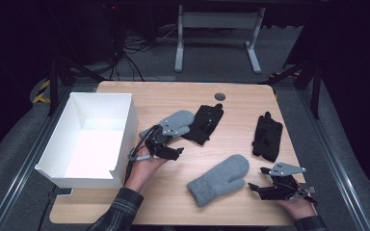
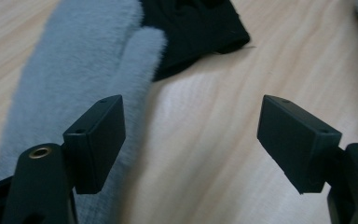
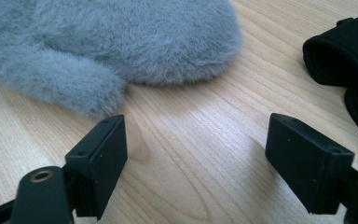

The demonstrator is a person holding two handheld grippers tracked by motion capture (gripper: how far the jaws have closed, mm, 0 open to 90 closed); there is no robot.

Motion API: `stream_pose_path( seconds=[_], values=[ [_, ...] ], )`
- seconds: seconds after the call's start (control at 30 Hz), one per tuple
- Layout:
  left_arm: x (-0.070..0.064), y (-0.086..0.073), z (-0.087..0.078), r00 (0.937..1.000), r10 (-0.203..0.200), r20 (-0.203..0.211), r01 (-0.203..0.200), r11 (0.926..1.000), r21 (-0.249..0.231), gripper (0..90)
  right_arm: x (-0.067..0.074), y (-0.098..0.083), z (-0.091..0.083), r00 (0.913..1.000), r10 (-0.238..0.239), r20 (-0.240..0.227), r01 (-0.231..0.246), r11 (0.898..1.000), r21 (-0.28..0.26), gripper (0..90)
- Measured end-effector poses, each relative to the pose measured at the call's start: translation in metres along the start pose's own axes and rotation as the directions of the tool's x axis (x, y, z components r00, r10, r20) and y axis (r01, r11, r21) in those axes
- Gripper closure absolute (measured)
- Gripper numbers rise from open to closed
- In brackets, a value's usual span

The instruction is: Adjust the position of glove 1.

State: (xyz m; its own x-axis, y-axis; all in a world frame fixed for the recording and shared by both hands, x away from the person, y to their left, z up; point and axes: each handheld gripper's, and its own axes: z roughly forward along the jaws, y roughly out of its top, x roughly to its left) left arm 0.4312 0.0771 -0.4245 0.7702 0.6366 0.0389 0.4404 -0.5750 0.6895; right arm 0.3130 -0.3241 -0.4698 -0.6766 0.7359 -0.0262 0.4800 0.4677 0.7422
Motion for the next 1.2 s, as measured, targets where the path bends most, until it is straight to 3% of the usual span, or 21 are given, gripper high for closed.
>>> stream_pose_path(
  seconds=[0.03,0.17,0.3,0.47,0.6,0.63,0.73,0.8,1.0,1.2],
  values=[
    [0.005,0.004,0.004,0.9998,0.002,-0.022,-0.002,0.9999,0.011,24.5,0.000,0.000,0.000,1.0000,0.000,0.000,0.000,1.000,0.000,20.9],
    [0.019,0.007,0.011,0.9984,-0.037,-0.042,0.038,0.9992,0.011,27.5,0.000,0.000,0.000,1.0000,0.001,0.000,-0.001,1.000,0.000,21.0],
    [0.029,0.005,0.021,0.9971,-0.047,-0.060,0.049,0.9982,0.034,32.8,0.000,0.000,0.000,1.0000,0.001,-0.001,-0.001,1.000,0.000,21.0],
    [0.030,0.001,0.033,0.9960,-0.038,-0.080,0.044,0.9955,0.083,35.9,-0.001,0.000,0.000,1.0000,0.003,-0.002,-0.003,1.000,-0.002,21.4],
    [0.028,-0.001,0.038,0.9916,0.005,-0.129,0.010,0.9928,0.120,52.0,-0.001,0.000,0.000,1.0000,0.006,-0.003,-0.006,1.000,-0.003,21.7],
    [0.028,-0.001,0.039,0.9893,0.009,-0.145,0.009,0.9924,0.123,61.4,-0.001,0.000,0.000,1.0000,0.007,-0.003,-0.007,1.000,-0.003,21.9],
    [0.032,-0.001,0.037,0.9897,-0.047,-0.136,0.062,0.9923,0.108,77.1,-0.001,0.000,0.000,1.0000,0.007,-0.002,-0.007,1.000,-0.003,22.0],
    [0.032,0.000,0.035,0.9886,-0.080,-0.128,0.093,0.9908,0.098,81.1,-0.001,0.000,0.000,1.0000,0.007,-0.001,-0.007,1.000,-0.003,22.2],
    [0.028,0.006,0.022,0.9875,-0.131,-0.088,0.134,0.9901,0.040,86.5,-0.001,0.000,0.000,1.0000,0.008,0.003,-0.008,1.000,-0.004,23.0],
    [0.021,0.014,0.005,0.9863,-0.153,-0.061,0.153,0.9882,-0.005,87.0,-0.001,0.000,0.000,1.0000,0.007,0.003,-0.007,1.000,-0.004,23.1]
  ],
)
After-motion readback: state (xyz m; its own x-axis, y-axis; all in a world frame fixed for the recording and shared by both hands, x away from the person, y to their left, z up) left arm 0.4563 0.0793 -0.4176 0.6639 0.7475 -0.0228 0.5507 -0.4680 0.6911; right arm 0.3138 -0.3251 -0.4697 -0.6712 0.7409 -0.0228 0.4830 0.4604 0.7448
